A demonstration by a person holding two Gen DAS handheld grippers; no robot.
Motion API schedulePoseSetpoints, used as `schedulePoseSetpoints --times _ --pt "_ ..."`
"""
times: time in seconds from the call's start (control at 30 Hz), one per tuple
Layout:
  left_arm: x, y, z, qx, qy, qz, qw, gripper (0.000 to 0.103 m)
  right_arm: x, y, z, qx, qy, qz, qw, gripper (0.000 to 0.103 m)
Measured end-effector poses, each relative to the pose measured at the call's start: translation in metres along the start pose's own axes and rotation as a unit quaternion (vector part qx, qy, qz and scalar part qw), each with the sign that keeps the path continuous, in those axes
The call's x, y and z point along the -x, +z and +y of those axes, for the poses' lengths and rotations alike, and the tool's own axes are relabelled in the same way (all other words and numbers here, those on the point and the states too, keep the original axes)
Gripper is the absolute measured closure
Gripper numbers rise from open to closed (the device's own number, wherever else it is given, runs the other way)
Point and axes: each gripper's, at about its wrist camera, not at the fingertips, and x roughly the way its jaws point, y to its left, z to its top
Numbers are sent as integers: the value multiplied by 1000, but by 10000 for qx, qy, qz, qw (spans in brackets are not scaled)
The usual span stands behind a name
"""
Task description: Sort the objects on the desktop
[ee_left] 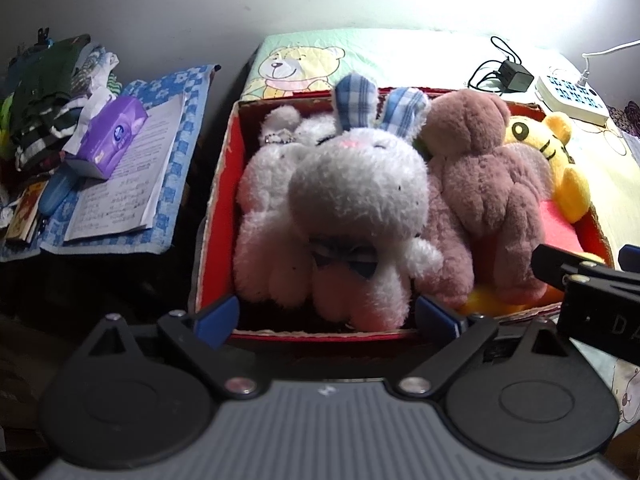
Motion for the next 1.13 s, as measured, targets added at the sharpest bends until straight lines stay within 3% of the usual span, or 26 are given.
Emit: schedulePoseSetpoints --times 0.8,0.97,1.03,1.13 --pt "-8 4 13 27 7 -8 10000 5 -2 1 11 66 -100 -49 9999 14" --pt "-5 7 15 26 80 -263 9996 14 -5 5 11 9 -89 -67 9999 14" --pt "-2 8 14 -24 189 -425 9989 13 -5 6 11 -19 -86 -83 9999 14" --pt "3 11 15 8 61 -519 9986 13 -7 10 10 -57 -57 -99 9999 14"
